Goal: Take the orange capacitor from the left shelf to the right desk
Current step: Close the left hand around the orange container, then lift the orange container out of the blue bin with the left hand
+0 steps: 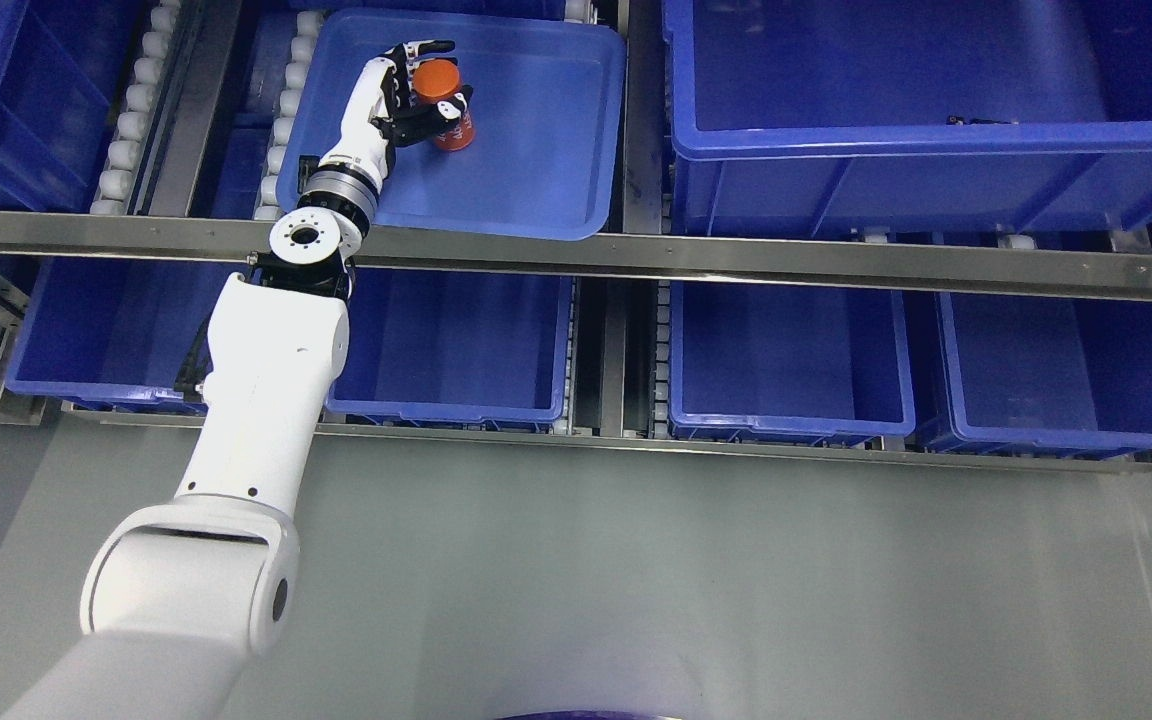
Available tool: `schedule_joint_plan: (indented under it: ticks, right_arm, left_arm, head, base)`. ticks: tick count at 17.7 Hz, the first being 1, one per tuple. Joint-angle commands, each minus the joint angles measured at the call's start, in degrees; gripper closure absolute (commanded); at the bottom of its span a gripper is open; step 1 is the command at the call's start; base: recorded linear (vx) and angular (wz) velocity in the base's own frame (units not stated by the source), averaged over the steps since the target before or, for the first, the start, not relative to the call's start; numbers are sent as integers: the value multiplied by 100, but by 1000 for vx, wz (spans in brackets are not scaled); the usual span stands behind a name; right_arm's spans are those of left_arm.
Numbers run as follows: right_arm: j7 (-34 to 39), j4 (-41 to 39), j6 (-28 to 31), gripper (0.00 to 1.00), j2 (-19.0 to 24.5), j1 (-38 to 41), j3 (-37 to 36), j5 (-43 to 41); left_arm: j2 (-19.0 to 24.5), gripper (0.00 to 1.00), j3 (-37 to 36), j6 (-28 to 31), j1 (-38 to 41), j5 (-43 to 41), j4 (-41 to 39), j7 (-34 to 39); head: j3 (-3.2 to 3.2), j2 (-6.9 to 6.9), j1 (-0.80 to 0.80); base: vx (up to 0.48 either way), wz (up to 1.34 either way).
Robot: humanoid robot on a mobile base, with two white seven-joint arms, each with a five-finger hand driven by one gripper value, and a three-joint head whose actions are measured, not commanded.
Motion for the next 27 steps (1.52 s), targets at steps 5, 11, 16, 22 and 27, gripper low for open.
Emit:
schedule_joint_plan:
  ticks: [5, 11, 16, 22, 27]
  right_arm:
    - [0, -100, 10, 0, -100, 132, -97, 18]
    - [0, -100, 10, 0, -100, 132, -97, 18]
    - [0, -100, 10, 0, -100, 132, -97, 18]
    - [0, -100, 10, 0, -100, 132, -97, 18]
    - [0, -100, 10, 0, -100, 132, -97, 18]
  left_arm:
    - [100, 96, 187, -292, 163, 17, 198, 1]
    - [100, 100, 353, -669, 216, 34, -55, -7]
    - [100, 100, 389, -652, 347, 43, -2117, -279]
    - [100, 99, 293, -512, 1005, 52, -4158, 236]
    - [100, 99, -357, -747, 2261, 70, -5470, 1047]
  head:
    - [0, 0, 0]
    - [0, 0, 0]
    - [0, 0, 0]
    - [0, 0, 0]
    - [0, 0, 0]
  base:
    - [0, 0]
    - [0, 0]
    - [0, 0]
    - [0, 0]
    - [0, 0]
